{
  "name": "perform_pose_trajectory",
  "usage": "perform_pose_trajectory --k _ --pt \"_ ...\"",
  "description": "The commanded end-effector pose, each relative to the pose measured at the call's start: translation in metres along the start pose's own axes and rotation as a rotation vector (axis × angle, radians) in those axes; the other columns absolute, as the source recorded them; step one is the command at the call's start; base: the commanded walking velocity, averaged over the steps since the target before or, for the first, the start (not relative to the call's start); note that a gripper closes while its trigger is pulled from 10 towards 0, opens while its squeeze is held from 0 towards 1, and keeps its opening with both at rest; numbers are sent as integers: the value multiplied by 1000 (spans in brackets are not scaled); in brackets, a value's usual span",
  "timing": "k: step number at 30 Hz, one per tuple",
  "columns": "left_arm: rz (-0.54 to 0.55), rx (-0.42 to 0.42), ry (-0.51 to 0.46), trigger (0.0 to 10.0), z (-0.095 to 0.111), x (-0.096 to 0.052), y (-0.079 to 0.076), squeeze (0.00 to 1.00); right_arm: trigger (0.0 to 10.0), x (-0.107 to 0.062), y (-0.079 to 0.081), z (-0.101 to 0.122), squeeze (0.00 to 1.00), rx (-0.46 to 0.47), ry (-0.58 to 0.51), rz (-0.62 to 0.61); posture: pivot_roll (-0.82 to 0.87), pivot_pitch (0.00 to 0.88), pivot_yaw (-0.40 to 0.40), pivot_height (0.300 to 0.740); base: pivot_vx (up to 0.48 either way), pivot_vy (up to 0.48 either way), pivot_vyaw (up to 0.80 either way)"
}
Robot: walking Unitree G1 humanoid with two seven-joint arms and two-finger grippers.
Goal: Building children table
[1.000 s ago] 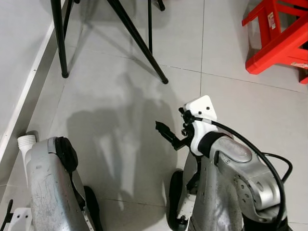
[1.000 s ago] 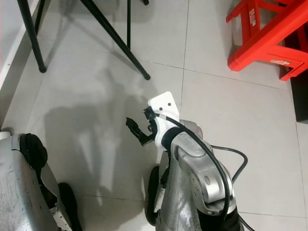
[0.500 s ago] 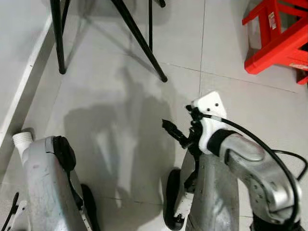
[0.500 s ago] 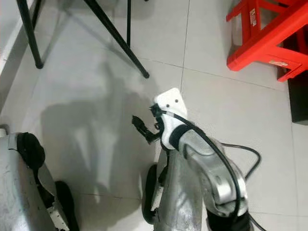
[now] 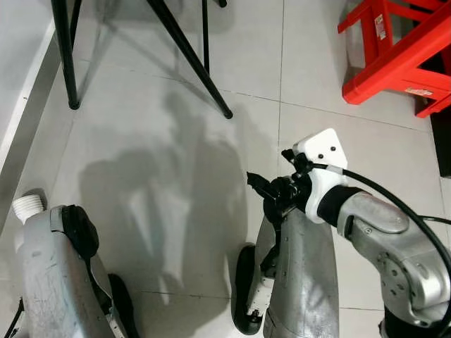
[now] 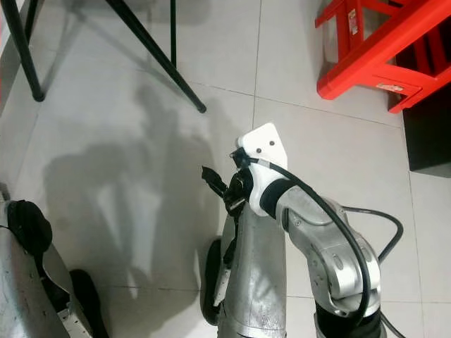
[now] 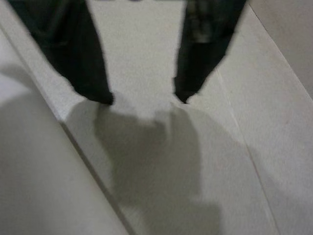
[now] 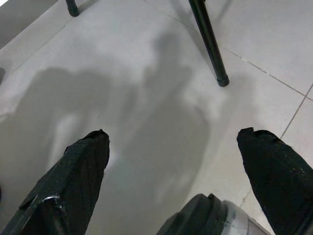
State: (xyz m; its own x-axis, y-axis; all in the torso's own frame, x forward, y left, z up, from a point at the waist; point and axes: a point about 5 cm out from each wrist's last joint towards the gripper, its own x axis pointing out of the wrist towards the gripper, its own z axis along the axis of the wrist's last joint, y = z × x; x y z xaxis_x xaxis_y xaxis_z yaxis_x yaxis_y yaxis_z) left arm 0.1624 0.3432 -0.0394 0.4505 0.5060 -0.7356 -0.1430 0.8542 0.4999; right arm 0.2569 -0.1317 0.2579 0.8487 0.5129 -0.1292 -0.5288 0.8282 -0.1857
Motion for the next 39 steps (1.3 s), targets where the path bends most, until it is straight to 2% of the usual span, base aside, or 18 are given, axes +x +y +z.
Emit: perform_pose_trajectory --k 1,3,4,5,7,8,9,10,12,13,14,18,28,29,30,31,39 --pt "-25 31 81 471 -27 -3 -11 0 10000 -3 1 -7 0 10 36 6 -432 585 -266 300 0 0 0" --pt "-27 33 80 471 -27 -3 -11 0 10000 -3 1 -7 0 9 36 7 -432 585 -266 300 0 0 0" --pt "-23 42 75 0 -27 -3 -11 0 9922 -4 1 -6 0 8 35 9 -435 586 -267 300 0 0 0" --pt "-19 56 67 0 -26 -3 -12 0 6353 -3 1 -6 0 7 35 9 -442 591 -267 300 0 0 0" --pt "-10 69 59 0 -25 -3 -12 0 6157 -3 1 -6 0 6 35 9 -442 591 -267 300 0 0 0" --pt "-7 74 55 0 -25 -3 -12 0 5373 -3 0 -5 0 4 34 8 -442 591 -267 300 0 0 0" --pt "-7 74 55 0 -25 -3 -12 0 5373 -3 0 -5 0 4 34 8 -442 591 -267 300 0 0 0" --pt "-4 74 47 0 -25 -4 -10 0 8275 -2 0 -4 0 5 33 5 -432 592 -256 300 0 0 0" --pt "-4 73 46 0 -25 -4 -9 0 8275 -2 0 -4 0 5 32 4 -432 592 -256 300 0 0 0" --pt "1 76 40 0 -24 -3 -6 0 9608 -1 0 -4 0 6 32 3 -426 591 -250 300 0 0 0" --pt "7 79 35 0 -23 -3 -3 0 10000 0 0 -4 0 8 32 2 -424 592 -248 300 0 0 0" --pt "9 89 18 0 -20 -3 2 0 10000 1 2 -4 0 12 33 1 -420 595 -243 300 0 0 0" --pt "16 87 29 0 -19 -2 5 0 10000 3 3 -5 0 16 33 1 -405 594 -232 300 0 0 0" --pt "4 80 41 10000 -19 -2 4 0 10000 4 3 -5 0 18 32 2 -403 593 -230 300 0 0 0" --pt "4 80 41 10000 -19 -2 4 0 10000 4 3 -5 0 18 32 2 -403 593 -230 300 0 0 0" --pt "-5 95 43 10000 -20 -2 4 1000 10000 5 3 -5 0 21 31 2 -394 598 -226 300 0 0 0" --pt "-43 94 61 10000 -26 -3 4 1000 10000 7 3 -5 0 28 32 -3 -388 605 -221 300 0 0 0"
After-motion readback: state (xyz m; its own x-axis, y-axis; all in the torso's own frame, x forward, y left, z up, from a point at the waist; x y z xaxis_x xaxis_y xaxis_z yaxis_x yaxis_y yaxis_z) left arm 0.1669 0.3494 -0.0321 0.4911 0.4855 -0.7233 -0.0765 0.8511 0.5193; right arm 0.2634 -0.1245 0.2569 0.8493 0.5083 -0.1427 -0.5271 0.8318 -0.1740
